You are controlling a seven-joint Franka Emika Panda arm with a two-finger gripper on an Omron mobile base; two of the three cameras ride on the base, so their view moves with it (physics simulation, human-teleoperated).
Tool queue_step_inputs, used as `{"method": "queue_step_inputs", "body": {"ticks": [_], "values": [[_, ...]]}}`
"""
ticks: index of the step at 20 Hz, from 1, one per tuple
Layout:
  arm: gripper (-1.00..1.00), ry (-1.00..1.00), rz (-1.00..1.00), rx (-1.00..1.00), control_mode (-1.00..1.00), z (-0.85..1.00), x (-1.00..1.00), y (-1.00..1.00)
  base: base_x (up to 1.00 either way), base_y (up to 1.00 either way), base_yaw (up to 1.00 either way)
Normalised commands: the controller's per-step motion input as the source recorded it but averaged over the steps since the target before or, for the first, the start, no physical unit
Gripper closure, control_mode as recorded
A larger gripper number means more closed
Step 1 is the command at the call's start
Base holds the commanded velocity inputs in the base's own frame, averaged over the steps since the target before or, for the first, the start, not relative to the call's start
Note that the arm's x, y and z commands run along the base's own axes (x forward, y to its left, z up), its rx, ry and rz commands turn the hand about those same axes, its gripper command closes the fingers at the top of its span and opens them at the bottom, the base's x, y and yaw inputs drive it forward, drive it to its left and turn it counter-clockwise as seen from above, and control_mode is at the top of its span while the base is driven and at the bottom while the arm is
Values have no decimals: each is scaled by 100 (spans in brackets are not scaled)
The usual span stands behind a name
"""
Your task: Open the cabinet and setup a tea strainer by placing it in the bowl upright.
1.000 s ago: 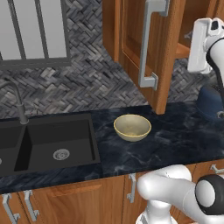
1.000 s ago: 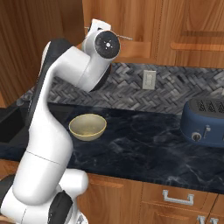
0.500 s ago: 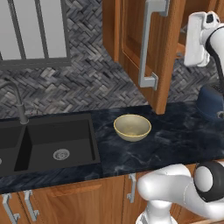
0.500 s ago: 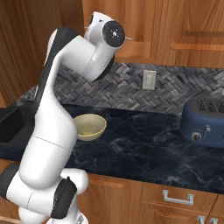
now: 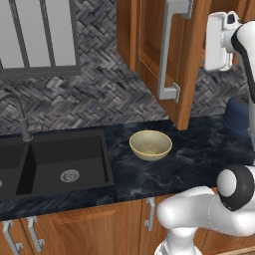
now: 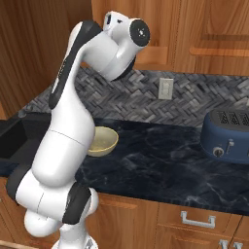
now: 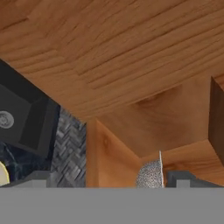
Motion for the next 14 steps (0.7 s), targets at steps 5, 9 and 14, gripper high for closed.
{"method": "queue_step_inputs", "body": {"ticks": [5, 9, 14], "values": [[-100, 0, 2, -2, -100, 0, 34, 14, 0, 0, 0], [-100, 0, 0, -2, -100, 0, 30, 9, 0, 0, 0], [-100, 0, 0, -2, -100, 0, 38, 8, 0, 0, 0]]}}
